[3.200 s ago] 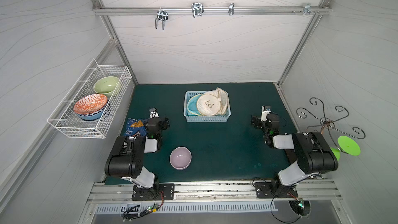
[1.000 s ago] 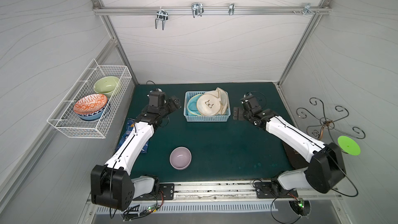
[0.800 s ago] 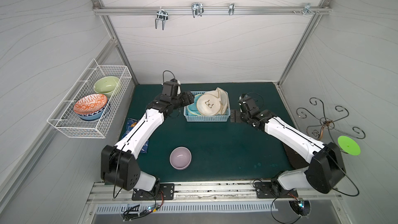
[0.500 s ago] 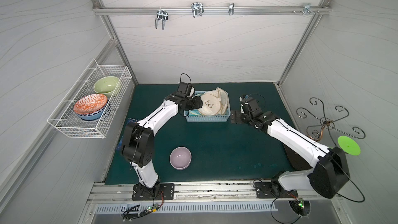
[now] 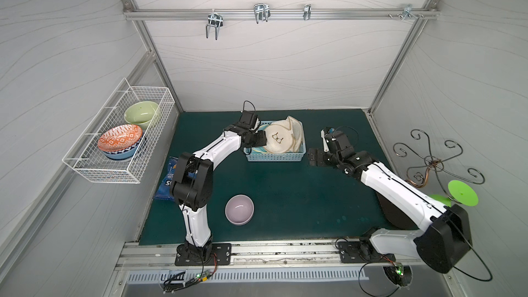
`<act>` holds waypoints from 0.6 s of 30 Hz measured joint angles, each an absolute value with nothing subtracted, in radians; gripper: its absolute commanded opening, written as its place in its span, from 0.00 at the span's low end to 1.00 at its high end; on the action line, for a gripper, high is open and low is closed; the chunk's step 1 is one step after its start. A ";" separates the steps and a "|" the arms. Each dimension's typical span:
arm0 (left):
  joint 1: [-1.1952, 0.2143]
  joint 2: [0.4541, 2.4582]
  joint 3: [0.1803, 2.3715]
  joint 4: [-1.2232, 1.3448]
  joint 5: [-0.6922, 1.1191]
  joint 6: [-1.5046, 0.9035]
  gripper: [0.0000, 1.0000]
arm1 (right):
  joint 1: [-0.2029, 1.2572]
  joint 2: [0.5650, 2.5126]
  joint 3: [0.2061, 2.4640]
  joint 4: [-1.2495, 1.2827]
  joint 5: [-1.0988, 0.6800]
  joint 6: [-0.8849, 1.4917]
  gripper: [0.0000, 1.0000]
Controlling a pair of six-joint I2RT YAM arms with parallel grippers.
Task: Turn the laundry bag inside out
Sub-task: Pick up the laundry bag and place it in the bin.
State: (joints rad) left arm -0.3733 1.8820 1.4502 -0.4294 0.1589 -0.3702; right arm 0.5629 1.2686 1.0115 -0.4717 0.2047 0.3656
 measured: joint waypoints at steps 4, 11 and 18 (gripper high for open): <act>-0.373 1.909 1.455 -0.411 0.180 -0.375 0.50 | 0.543 1.258 1.002 -0.472 0.188 0.366 0.99; -0.373 1.947 1.463 -0.404 0.200 -0.383 0.19 | 0.542 1.259 1.002 -0.468 0.162 0.369 0.99; -0.373 1.947 1.464 -0.384 0.224 -0.408 0.00 | 0.542 1.266 1.003 -0.457 0.150 0.369 0.99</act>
State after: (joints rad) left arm -0.3733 1.9469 1.4635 -0.3836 0.2237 -0.4084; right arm 0.5415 1.2655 1.0031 -0.4568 0.1497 0.3695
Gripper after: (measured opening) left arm 0.042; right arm 0.989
